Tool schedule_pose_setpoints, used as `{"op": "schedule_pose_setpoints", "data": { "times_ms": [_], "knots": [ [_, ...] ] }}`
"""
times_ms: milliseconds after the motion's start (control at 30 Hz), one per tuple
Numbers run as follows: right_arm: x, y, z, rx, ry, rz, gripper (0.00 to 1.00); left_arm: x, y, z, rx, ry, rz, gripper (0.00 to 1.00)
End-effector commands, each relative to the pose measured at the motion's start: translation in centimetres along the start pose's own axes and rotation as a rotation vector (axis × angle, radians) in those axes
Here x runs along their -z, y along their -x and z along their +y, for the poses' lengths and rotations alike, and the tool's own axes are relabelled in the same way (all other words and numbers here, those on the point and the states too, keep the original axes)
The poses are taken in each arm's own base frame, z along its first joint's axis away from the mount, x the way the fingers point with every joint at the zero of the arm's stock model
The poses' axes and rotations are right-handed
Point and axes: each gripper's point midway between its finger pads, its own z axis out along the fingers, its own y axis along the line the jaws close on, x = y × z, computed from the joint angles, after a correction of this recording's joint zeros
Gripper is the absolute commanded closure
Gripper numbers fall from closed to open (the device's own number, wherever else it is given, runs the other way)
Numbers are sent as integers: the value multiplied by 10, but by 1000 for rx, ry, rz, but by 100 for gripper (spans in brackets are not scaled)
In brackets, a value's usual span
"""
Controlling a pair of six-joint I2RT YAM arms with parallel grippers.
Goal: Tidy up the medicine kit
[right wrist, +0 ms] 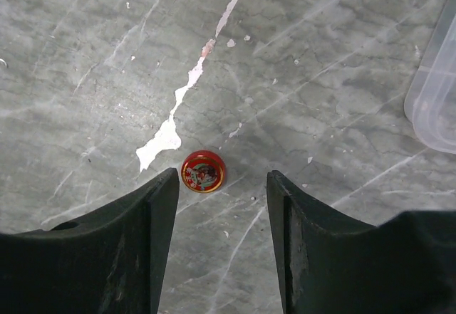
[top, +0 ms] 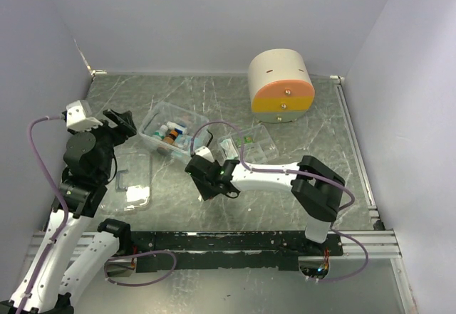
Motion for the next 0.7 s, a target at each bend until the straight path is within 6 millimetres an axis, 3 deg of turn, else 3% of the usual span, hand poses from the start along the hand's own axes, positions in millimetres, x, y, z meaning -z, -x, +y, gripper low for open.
{"op": "schedule_pose_setpoints", "data": {
  "times_ms": [0, 400, 667],
  "knots": [
    [-4, 3, 4, 19, -10, 6, 48, 3, 1, 26, 18, 133, -21, 12],
    [-20, -11, 15, 52, 24, 58, 58, 1, 0, 28, 17, 144, -18, 12],
    [-25, -17, 12, 47, 6, 81, 70, 0, 0, 28, 18, 141, -17, 12]
  ]
}}
